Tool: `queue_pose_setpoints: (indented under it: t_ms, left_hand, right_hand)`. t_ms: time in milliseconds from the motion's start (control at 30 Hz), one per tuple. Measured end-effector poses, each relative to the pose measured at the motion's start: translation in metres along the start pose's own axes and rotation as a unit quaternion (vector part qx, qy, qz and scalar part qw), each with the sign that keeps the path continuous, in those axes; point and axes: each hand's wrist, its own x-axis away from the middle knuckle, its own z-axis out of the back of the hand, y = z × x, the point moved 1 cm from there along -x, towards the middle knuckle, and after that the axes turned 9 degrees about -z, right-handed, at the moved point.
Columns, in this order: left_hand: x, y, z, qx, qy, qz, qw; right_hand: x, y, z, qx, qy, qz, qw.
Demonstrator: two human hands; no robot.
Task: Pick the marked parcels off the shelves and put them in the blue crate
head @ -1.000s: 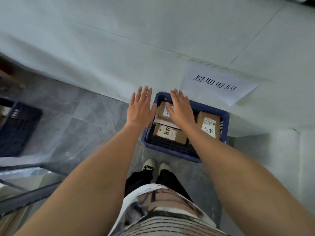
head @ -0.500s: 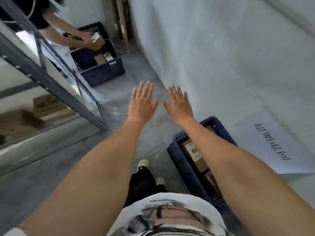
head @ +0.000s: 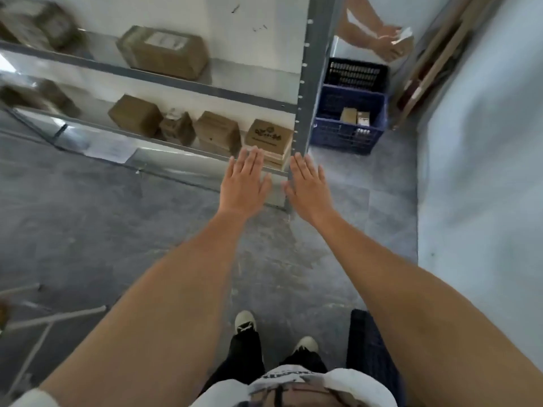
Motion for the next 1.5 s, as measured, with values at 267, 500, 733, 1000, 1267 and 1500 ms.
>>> queue_pose_setpoints:
  t_ms: [267, 500, 733, 1000, 1267, 1500]
  left_hand:
    - [0.034, -0.182, 0.028, -0.025, 0.013, 0.103, 0.994]
    - [0.035, -0.291, 0.049, -0.019, 0.04, 0.171, 0.984]
    - [0.037, -0.398, 0.066, -0.023, 0.064, 0.272, 0.96]
    - [0.017, -0.513, 0.074, -0.013, 0.053, 0.305, 0.951]
    - [-0.031, -0.644, 0.067, -0.007, 0.008, 0.229, 0.973]
    - [-0.083, -0.737, 0.042, 0.016, -0.041, 0.16, 0.986]
  right_hand:
    - [-0.069, -0.175, -0.035, 0.009, -0.032, 0.103, 0.994]
    - [-0.129, -0.289, -0.046, 0.069, -0.049, 0.188, 0.978]
    - [-0.207, -0.407, -0.057, 0.106, -0.073, 0.286, 0.95]
    - [-0.256, -0.523, -0.085, 0.119, -0.085, 0.334, 0.931]
    - [-0.343, -0.596, -0.123, 0.111, -0.088, 0.227, 0.964]
    - [-0.414, -0.627, -0.152, 0.118, -0.105, 0.117, 0.98]
